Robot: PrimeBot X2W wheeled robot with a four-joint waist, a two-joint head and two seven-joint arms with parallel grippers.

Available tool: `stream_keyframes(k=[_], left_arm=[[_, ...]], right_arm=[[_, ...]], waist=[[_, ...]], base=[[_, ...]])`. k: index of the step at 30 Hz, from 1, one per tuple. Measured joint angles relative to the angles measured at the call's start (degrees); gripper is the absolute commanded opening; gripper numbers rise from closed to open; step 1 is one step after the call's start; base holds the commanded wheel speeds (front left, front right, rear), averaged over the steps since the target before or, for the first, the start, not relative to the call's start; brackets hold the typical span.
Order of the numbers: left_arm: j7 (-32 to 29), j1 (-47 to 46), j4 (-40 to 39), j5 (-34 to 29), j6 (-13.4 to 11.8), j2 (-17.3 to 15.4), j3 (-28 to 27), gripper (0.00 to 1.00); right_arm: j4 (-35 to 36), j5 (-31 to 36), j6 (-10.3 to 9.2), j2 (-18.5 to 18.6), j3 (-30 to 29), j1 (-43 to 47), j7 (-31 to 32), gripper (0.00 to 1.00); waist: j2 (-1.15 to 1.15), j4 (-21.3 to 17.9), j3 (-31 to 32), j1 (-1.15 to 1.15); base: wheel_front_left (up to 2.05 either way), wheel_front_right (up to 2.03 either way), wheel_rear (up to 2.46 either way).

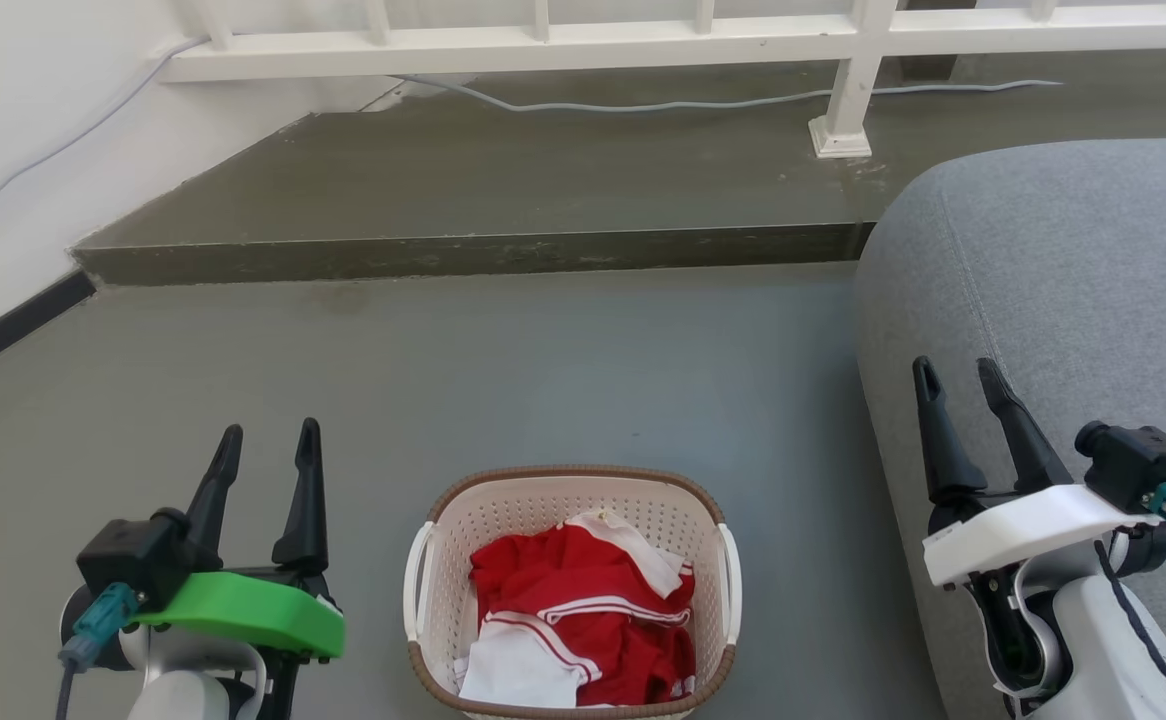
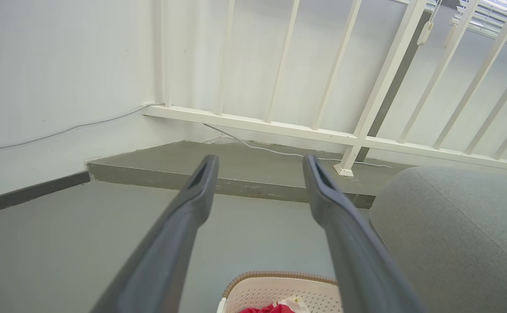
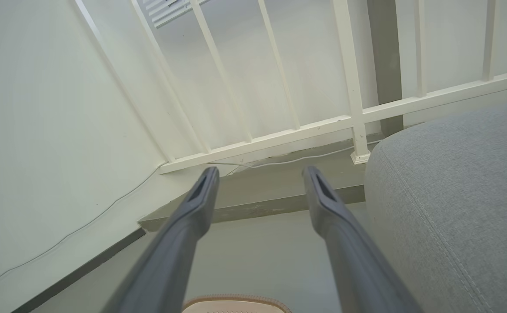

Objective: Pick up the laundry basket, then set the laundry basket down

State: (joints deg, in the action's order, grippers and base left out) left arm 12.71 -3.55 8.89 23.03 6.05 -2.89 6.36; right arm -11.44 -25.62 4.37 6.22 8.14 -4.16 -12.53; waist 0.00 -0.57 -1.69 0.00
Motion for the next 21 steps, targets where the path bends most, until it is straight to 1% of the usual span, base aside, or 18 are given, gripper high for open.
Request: stream_keyframes(k=[9, 21], left_arm=[[1.5, 0.0, -0.1, -6.8, 0.1, 0.0, 1.0, 1.00], [1.6, 0.0, -0.1, -7.0, 0.3, 0.1, 0.9, 1.00]], right_arm=[[0.3, 6.7, 0.05, -0.2, 0.3, 0.0, -1.8, 1.00], [0.1, 8.0, 0.16, -0.7, -0.6, 0.0, -1.8, 1.00]], waist=[[0.00, 0.0, -0.2, 0.00], [0.00, 0.0, -0.5, 0.00]], base=[[0.00, 0.00, 0.00], [0.00, 0.00, 0.00]])
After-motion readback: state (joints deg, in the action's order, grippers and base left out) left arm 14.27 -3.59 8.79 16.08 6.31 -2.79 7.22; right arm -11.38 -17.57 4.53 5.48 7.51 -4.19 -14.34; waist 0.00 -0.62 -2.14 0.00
